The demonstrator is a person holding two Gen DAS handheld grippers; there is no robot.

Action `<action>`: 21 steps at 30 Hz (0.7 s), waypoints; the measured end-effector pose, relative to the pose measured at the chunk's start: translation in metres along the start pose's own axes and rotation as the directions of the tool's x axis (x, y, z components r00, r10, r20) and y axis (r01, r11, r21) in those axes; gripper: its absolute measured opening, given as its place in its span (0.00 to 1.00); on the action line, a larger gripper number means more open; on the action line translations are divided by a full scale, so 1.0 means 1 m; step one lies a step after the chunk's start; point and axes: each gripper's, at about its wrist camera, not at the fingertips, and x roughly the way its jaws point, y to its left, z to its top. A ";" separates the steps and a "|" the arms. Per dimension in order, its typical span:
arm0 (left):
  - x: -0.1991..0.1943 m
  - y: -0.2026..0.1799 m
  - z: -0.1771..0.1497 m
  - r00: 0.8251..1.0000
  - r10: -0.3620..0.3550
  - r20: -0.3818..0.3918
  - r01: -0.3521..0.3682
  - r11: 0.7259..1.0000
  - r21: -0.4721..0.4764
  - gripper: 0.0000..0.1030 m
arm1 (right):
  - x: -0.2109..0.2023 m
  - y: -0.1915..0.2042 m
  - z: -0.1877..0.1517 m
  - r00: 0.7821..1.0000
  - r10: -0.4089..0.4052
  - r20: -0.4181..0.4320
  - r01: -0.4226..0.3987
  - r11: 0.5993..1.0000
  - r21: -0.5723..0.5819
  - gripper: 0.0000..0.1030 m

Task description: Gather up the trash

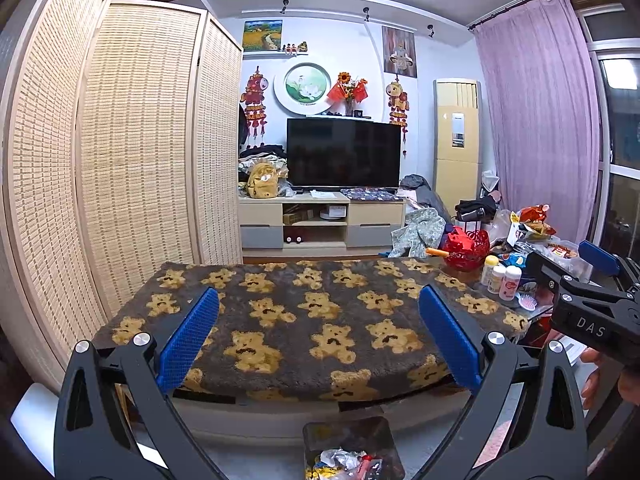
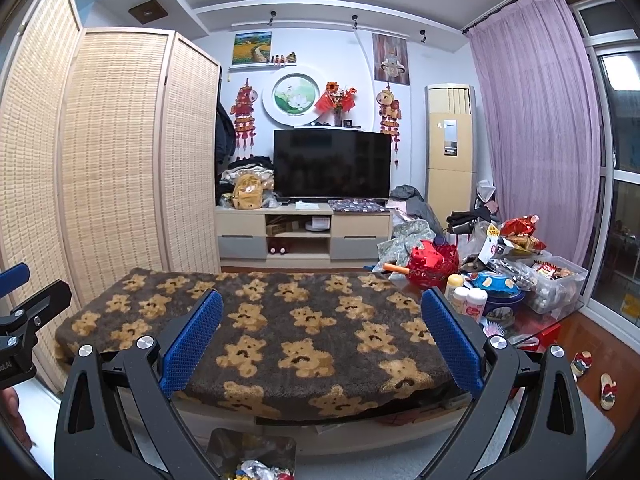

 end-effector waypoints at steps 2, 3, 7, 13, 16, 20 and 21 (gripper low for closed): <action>0.000 0.000 0.000 1.000 0.000 0.002 0.000 1.000 0.000 0.92 | 0.000 0.000 0.000 1.000 0.000 0.001 0.000 1.000 0.001 0.97; -0.001 0.000 0.000 1.000 0.000 0.003 0.000 1.000 -0.001 0.92 | -0.001 0.000 0.000 1.000 0.000 0.001 0.000 1.000 0.002 0.97; -0.004 0.000 0.001 1.000 0.003 0.008 -0.003 1.000 -0.001 0.92 | -0.001 0.001 0.000 1.000 0.000 0.003 0.000 1.000 0.004 0.97; -0.007 -0.002 0.000 1.000 0.002 0.013 -0.003 1.000 0.003 0.92 | -0.002 0.001 0.000 1.000 0.000 0.004 0.000 1.000 0.005 0.97; -0.008 -0.003 0.000 1.000 0.001 0.012 -0.001 1.000 0.005 0.92 | -0.002 0.001 0.000 1.000 -0.001 0.003 0.001 1.000 0.005 0.97; -0.009 -0.004 0.000 1.000 -0.001 0.011 0.001 1.000 0.005 0.92 | -0.003 0.000 -0.001 1.000 -0.002 0.003 0.002 1.000 0.007 0.97; -0.009 -0.004 0.000 1.000 0.000 0.012 0.000 1.000 0.005 0.92 | -0.003 0.001 -0.001 1.000 -0.002 0.001 0.002 1.000 0.006 0.97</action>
